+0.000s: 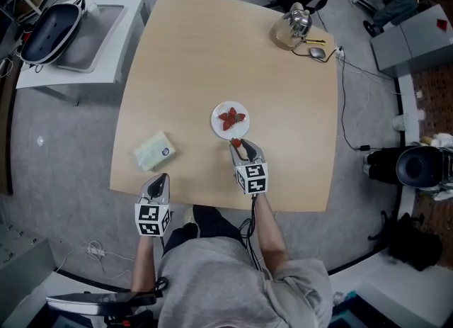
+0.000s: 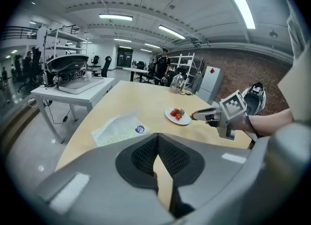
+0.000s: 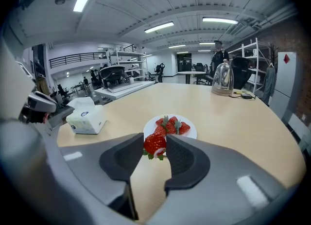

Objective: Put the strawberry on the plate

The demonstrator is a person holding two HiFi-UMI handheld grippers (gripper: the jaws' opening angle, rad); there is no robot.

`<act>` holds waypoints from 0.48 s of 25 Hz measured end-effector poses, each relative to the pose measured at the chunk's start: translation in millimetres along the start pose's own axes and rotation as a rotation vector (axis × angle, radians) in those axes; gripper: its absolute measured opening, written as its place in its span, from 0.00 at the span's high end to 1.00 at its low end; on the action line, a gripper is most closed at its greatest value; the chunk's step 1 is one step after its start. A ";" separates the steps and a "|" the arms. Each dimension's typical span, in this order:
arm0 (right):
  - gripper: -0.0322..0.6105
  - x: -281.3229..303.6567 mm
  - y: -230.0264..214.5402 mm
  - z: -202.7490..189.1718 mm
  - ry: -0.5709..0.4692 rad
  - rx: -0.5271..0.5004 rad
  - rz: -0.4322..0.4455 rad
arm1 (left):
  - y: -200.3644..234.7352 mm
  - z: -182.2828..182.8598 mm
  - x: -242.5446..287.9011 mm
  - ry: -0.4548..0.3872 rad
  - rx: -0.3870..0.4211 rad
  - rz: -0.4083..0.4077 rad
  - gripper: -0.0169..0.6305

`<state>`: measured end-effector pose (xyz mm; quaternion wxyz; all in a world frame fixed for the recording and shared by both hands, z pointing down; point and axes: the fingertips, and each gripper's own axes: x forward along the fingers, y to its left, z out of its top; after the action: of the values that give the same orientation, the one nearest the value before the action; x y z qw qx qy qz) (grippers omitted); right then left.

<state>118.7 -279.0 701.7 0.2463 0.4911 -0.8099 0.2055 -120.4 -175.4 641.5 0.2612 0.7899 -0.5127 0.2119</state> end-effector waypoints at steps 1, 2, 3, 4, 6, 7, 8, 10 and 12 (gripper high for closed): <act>0.72 2.9 -1.3 0.8 0.003 0.001 0.000 | 0.8 1.5 2.7 0.002 0.000 -0.002 0.94; 0.72 6.0 -2.7 1.7 0.007 0.001 -0.001 | 1.4 3.1 5.6 0.005 0.001 -0.004 0.94; 0.72 9.2 -4.3 2.5 0.010 0.001 -0.001 | 2.0 4.5 8.6 0.008 0.002 -0.006 0.94; 0.72 12.3 -5.9 2.9 0.013 0.002 -0.002 | 2.4 6.0 11.6 0.011 0.005 -0.007 0.94; 0.72 18.0 -9.5 3.2 0.020 0.003 -0.005 | 2.7 9.5 17.5 0.015 0.007 -0.012 0.94; 0.72 20.6 -11.6 3.2 0.024 0.003 -0.007 | 2.7 11.3 20.5 0.016 0.008 -0.014 0.94; 0.72 23.2 -13.7 2.7 0.029 0.004 -0.009 | 2.9 12.6 23.5 0.018 0.008 -0.016 0.94; 0.72 28.4 -17.4 0.6 0.038 0.006 -0.012 | 3.5 13.5 29.0 0.024 0.007 -0.019 0.94; 0.72 32.5 -20.9 -1.3 0.047 0.010 -0.013 | 3.3 14.1 33.1 0.031 0.006 -0.023 0.94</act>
<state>124.9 -309.8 724.2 0.2642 0.4928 -0.7995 0.2196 -109.7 -208.5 651.2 0.2694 0.7931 -0.4988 0.2226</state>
